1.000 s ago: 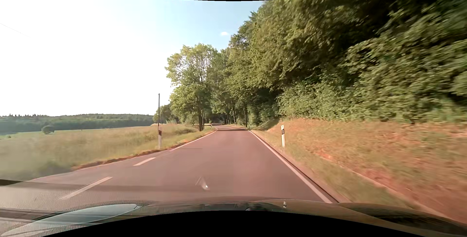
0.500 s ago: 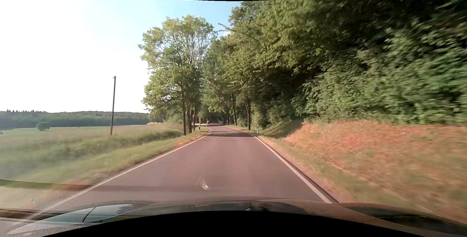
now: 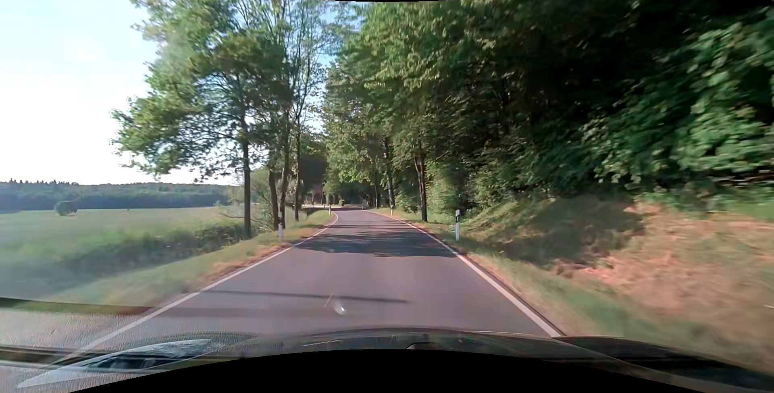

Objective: Follow the waypoints while adhering to traffic rules and regulations

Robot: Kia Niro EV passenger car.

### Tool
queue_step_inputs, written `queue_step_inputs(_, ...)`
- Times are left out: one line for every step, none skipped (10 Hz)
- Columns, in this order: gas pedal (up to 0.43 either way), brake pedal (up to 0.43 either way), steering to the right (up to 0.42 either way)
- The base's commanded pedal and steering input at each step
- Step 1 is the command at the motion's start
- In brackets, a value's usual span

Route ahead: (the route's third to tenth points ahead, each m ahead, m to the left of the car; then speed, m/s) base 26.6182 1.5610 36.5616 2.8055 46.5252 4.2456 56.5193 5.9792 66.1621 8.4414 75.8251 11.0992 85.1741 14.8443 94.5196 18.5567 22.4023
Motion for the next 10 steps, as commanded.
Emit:
queue_step_inputs(0.197,0.0,-0.015)
queue_step_inputs(0.209,0.0,-0.017)
queue_step_inputs(0.209,0.0,-0.018)
queue_step_inputs(0.22,0.0,-0.019)
queue_step_inputs(0.22,0.0,-0.019)
queue_step_inputs(0.22,0.0,-0.02)
queue_step_inputs(0.22,0.0,-0.022)
queue_step_inputs(0.22,0.0,-0.026)
queue_step_inputs(0.22,0.0,-0.028)
queue_step_inputs(0.228,0.0,-0.028)
